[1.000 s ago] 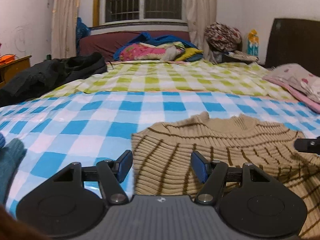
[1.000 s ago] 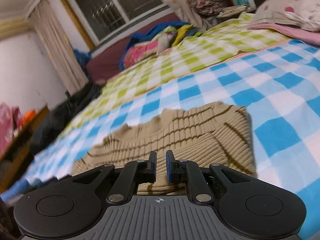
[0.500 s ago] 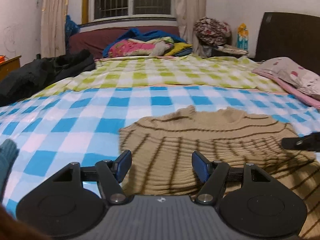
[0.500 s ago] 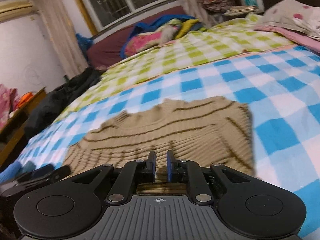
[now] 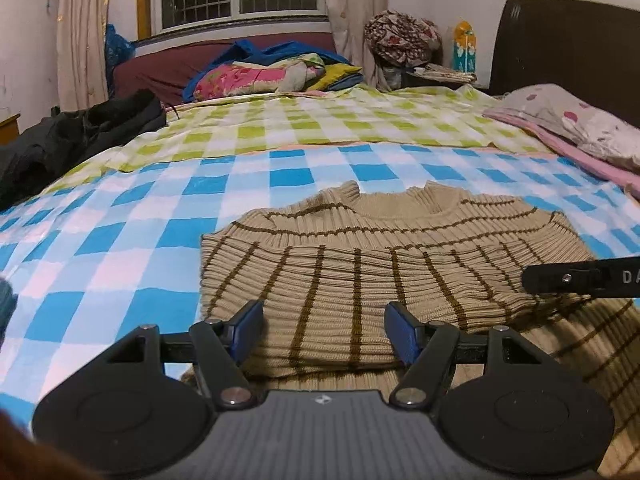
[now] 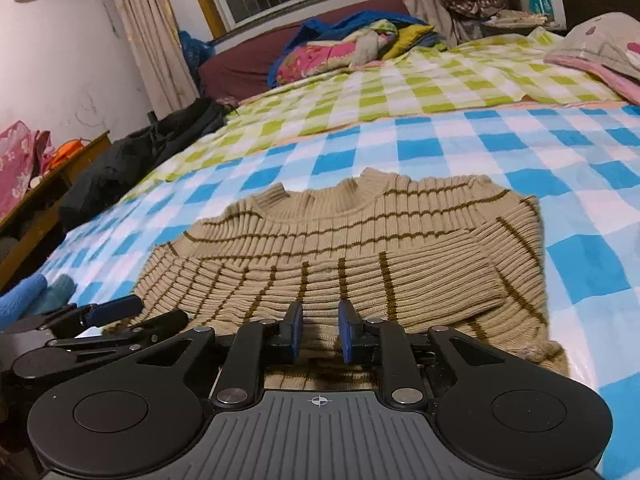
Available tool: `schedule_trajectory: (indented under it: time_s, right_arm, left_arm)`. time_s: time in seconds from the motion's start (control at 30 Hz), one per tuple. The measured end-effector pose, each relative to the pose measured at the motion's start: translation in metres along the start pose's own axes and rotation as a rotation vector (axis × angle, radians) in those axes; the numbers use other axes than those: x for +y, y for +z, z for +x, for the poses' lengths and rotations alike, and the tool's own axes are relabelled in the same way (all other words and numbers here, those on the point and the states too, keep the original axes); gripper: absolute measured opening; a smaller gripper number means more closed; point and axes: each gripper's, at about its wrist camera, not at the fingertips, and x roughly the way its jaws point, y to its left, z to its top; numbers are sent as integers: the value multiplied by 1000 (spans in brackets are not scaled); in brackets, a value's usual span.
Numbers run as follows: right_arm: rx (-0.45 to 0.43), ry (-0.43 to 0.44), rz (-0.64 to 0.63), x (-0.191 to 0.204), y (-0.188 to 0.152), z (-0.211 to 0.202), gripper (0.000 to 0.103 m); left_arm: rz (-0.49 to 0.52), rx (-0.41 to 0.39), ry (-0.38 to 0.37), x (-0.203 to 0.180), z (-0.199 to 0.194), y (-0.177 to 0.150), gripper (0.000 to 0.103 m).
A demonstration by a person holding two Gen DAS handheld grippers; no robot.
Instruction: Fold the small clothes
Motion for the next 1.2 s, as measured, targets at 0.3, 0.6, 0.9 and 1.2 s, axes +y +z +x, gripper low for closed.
schedule_trajectory:
  time_s: [0.3,0.6,0.9,1.2]
  right_arm:
    - [28,-41,30,-9,-16,-32,23]
    - [47,-67,40,-17,-54,-101,26]
    - [79,-161,76,-32,-109,-175,32]
    - [149,-214,142,-46,-152,-206,32]
  left_arm:
    - [-37,50,20,9,-35,-27,72]
    - [-105,78,25,20,-90,-69,72]
    - [-135,129,21,18,-143,-117,72]
    - [-110,149,23,9,-170,-140,72]
